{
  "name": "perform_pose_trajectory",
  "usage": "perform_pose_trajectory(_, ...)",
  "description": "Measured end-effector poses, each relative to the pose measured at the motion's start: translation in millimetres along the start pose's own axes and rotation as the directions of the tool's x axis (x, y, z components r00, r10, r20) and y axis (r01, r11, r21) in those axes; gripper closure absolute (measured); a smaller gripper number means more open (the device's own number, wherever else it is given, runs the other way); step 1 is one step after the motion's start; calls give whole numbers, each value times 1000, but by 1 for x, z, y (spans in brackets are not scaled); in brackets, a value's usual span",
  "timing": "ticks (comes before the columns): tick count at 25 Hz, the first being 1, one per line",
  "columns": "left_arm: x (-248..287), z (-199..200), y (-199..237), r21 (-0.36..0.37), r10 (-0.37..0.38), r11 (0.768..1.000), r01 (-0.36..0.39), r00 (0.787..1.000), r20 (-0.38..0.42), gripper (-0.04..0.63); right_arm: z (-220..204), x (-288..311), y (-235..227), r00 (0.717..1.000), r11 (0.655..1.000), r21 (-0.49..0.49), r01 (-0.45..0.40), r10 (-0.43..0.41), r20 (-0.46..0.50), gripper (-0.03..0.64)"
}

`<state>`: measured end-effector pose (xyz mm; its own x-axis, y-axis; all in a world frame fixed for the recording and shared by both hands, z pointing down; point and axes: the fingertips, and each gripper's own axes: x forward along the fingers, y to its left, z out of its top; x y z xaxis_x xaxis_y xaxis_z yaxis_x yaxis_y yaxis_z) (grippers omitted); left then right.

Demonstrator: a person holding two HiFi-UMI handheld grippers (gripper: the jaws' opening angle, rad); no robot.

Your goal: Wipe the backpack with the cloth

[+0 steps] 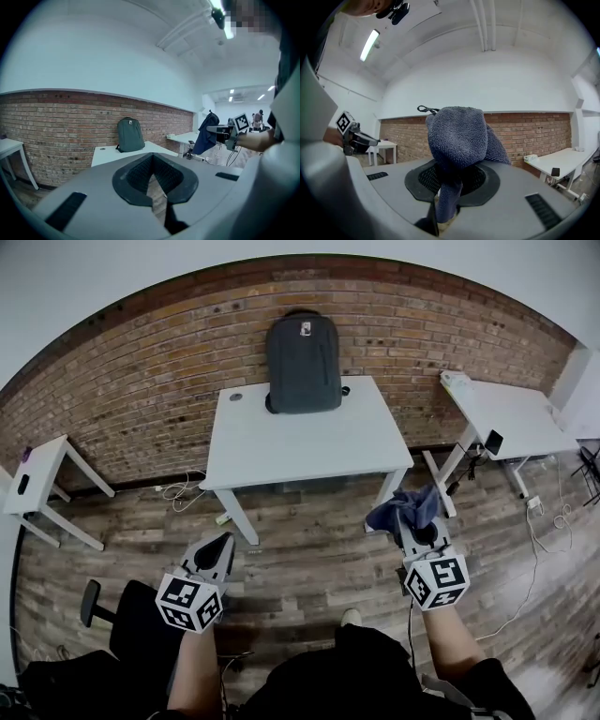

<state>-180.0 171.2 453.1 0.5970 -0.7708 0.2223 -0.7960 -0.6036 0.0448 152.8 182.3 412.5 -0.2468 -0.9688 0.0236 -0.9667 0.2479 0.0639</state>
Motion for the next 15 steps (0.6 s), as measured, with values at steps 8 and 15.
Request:
perform_pose_trajectory(8, -61, -28, -10, -28, -34, 999, 34, 999, -4, 600, -9, -55, 52, 999, 1000, 10, 11, -11, -32, 555)
perform_pose_trajectory(15, -99, -42, -22, -43, -17, 999, 17, 1000, -2, 600, -8, -83, 70, 999, 1000, 1, -2, 2, -32, 555)
